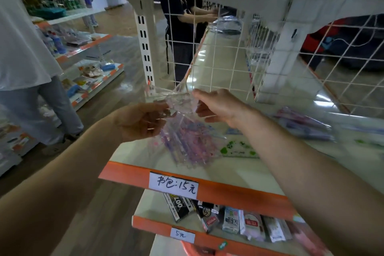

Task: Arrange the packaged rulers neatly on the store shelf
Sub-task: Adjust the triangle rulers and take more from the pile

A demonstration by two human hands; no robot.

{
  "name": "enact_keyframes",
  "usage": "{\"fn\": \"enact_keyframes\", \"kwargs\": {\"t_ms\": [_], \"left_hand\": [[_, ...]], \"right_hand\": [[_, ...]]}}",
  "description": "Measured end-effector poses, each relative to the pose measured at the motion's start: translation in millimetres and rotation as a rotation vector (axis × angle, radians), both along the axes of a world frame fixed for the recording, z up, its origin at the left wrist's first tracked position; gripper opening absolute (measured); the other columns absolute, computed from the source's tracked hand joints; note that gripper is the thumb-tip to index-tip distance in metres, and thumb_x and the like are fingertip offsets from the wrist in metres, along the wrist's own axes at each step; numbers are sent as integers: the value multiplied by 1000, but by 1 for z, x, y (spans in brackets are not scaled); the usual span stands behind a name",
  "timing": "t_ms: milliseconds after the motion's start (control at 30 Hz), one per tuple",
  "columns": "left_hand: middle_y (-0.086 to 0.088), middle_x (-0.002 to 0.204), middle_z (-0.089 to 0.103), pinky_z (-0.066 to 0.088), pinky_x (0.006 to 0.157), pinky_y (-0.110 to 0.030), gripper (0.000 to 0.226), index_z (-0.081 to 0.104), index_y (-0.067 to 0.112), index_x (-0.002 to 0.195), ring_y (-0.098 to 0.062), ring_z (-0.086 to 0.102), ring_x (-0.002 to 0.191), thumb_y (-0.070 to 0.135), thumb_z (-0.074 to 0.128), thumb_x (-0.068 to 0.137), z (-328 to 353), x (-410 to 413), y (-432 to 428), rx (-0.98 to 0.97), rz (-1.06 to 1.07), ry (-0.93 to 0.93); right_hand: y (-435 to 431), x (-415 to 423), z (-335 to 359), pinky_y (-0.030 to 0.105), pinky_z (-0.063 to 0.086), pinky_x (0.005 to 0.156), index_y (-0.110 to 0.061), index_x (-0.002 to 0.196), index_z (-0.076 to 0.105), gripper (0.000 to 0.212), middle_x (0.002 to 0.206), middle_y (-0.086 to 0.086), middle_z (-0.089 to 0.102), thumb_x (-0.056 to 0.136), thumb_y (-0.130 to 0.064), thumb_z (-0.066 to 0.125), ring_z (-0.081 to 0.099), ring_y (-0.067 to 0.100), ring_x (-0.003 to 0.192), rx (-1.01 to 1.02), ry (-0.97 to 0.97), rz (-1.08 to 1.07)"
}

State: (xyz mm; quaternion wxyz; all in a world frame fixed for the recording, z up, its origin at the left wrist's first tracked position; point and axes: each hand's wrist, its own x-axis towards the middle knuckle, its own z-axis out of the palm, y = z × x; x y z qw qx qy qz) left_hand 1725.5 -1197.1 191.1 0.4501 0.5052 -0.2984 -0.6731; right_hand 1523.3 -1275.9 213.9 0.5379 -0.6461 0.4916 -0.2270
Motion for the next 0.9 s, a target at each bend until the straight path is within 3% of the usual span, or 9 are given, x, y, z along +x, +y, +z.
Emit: {"fn": "enact_keyframes", "kwargs": {"t_ms": [67, 100, 200, 300, 467, 600, 700, 900], "left_hand": [[-5, 78, 70, 51, 50, -23, 63, 68, 13, 87, -13, 59, 56, 22, 96, 31, -3, 8, 1, 9, -1, 11], [-4, 75, 70, 51, 50, -23, 60, 68, 13, 86, -13, 59, 55, 21, 95, 34, -5, 11, 1, 22, 22, 2], [-3, 71, 70, 53, 54, -24, 25, 63, 13, 90, -12, 59, 54, 17, 73, 66, -8, 13, 0, 43, 86, -35], [-3, 76, 71, 56, 62, -29, 18, 65, 15, 90, -13, 62, 55, 15, 64, 72, -10, 13, -2, 55, 83, -45], [-2, 76, 70, 55, 62, -27, 18, 68, 16, 88, -13, 62, 57, 17, 65, 70, -10, 15, -1, 80, 67, -102], [-1, 70, 70, 48, 64, -26, 10, 70, 17, 76, -11, 57, 55, 18, 65, 68, -5, 21, 2, 70, 67, -134], [0, 71, 71, 46, 75, -31, 16, 68, 17, 83, -12, 62, 57, 17, 65, 68, -8, 25, 3, 78, 99, -145], [-1, 69, 67, 45, 74, -32, 15, 67, 14, 83, -13, 62, 57, 17, 67, 68, -7, 27, 3, 100, 128, -185]], "right_hand": [[-4, -12, -4, 39, 52, 86, -1, 112, 62, 56, 106, 14, 68, 92, -51, 48, 60, 19, 82, -140, 246, 52], [-5, -15, -7, 41, 50, 90, 0, 119, 59, 58, 113, 17, 66, 93, -50, 44, 56, 21, 84, -165, 335, 72], [0, -17, -11, 35, 46, 88, -5, 130, 52, 58, 115, 13, 62, 96, -50, 37, 55, 22, 93, -158, 475, 109], [5, -9, -10, 30, 42, 84, -5, 131, 51, 55, 128, 13, 56, 97, -46, 37, 55, 27, 110, -191, 503, 151], [14, 12, -7, 36, 52, 82, -12, 125, 55, 52, 118, 10, 60, 95, -52, 41, 63, 26, 96, -68, 473, 260], [15, 8, 0, 43, 56, 82, -16, 135, 49, 59, 125, 13, 55, 95, -57, 36, 63, 29, 98, -87, 649, 334], [19, 7, 0, 43, 58, 78, -17, 136, 46, 54, 120, 14, 57, 96, -54, 37, 65, 28, 94, -28, 689, 371], [32, 32, -8, 41, 59, 75, -9, 127, 47, 44, 108, 13, 57, 99, -41, 39, 66, 27, 90, -81, 629, 406]]}}
